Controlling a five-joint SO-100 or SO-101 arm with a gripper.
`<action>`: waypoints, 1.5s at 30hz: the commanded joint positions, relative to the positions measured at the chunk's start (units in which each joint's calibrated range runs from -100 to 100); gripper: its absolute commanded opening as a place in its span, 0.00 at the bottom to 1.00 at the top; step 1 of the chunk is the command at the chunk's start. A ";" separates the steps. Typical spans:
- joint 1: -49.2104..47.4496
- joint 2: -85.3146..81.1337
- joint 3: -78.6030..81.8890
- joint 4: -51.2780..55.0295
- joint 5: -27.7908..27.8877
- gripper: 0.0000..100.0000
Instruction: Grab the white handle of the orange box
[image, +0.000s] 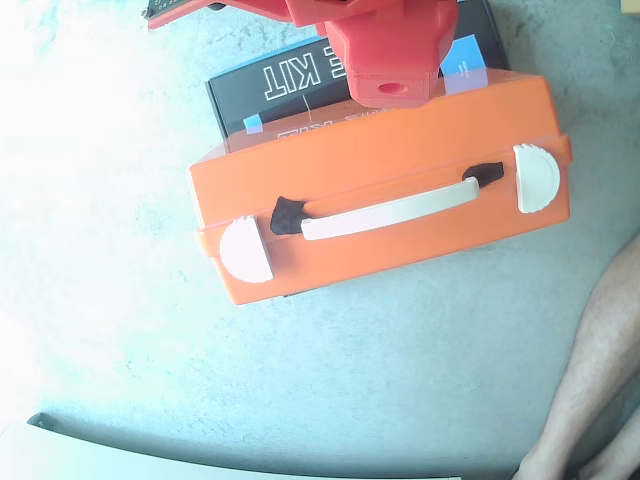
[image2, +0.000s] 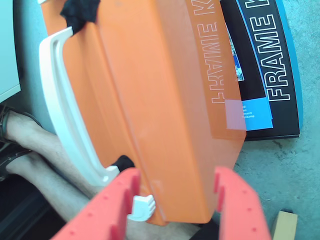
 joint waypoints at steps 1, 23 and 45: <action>3.24 4.06 1.14 -0.25 -1.46 0.18; 5.26 26.83 -11.80 -0.51 -1.51 0.26; 4.95 34.68 -15.70 3.89 -1.51 0.26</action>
